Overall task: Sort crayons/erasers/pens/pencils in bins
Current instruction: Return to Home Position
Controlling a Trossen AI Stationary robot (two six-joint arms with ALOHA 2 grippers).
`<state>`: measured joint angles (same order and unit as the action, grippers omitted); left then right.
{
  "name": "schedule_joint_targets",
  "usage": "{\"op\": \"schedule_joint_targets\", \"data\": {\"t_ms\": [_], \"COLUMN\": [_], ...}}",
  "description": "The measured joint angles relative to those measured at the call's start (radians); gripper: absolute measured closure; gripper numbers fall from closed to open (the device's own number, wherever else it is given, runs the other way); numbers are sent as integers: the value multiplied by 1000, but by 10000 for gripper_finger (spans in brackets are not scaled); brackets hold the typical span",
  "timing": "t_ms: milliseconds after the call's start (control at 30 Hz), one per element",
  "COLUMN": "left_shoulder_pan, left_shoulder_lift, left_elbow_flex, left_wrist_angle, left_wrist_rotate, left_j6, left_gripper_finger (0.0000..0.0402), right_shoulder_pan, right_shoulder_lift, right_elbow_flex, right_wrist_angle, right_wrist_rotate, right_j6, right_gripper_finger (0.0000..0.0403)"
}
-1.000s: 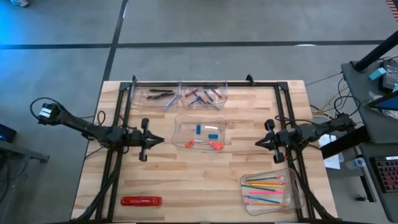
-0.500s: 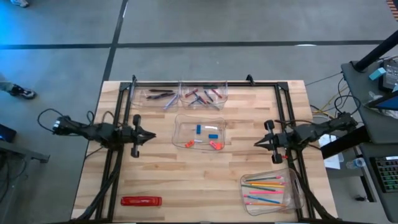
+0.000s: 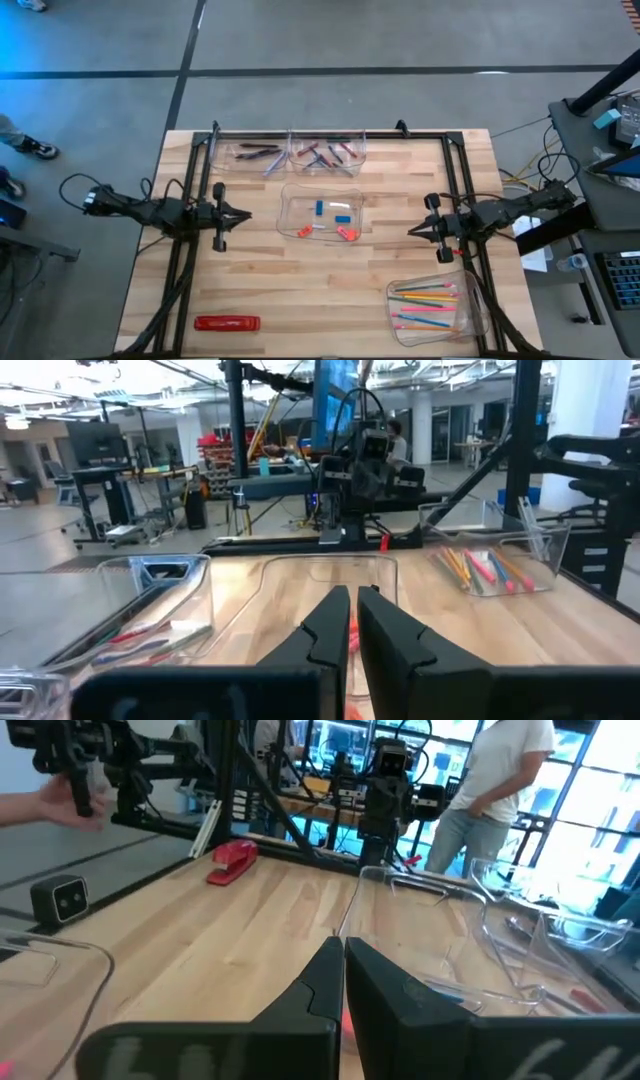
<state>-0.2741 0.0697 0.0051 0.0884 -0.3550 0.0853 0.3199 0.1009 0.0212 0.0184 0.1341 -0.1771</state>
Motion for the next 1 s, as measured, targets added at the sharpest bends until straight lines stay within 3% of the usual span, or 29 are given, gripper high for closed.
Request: {"op": "schedule_joint_targets", "data": {"t_ms": [600, 1000], "left_shoulder_pan": [0, 0], "left_shoulder_lift": [8, 7], "left_elbow_flex": [-1, -1], "left_wrist_angle": [7, 8], "left_wrist_rotate": [2, 2], "left_j6": [0, 0], "left_gripper_finger": [391, 391], "right_shoulder_pan": [0, 0], "right_shoulder_lift": [0, 0], "right_elbow_flex": [0, 0], "right_wrist_angle": [6, 8], "right_wrist_rotate": [-1, -1], "right_j6": [286, 290], "right_gripper_finger": [394, 394]}}
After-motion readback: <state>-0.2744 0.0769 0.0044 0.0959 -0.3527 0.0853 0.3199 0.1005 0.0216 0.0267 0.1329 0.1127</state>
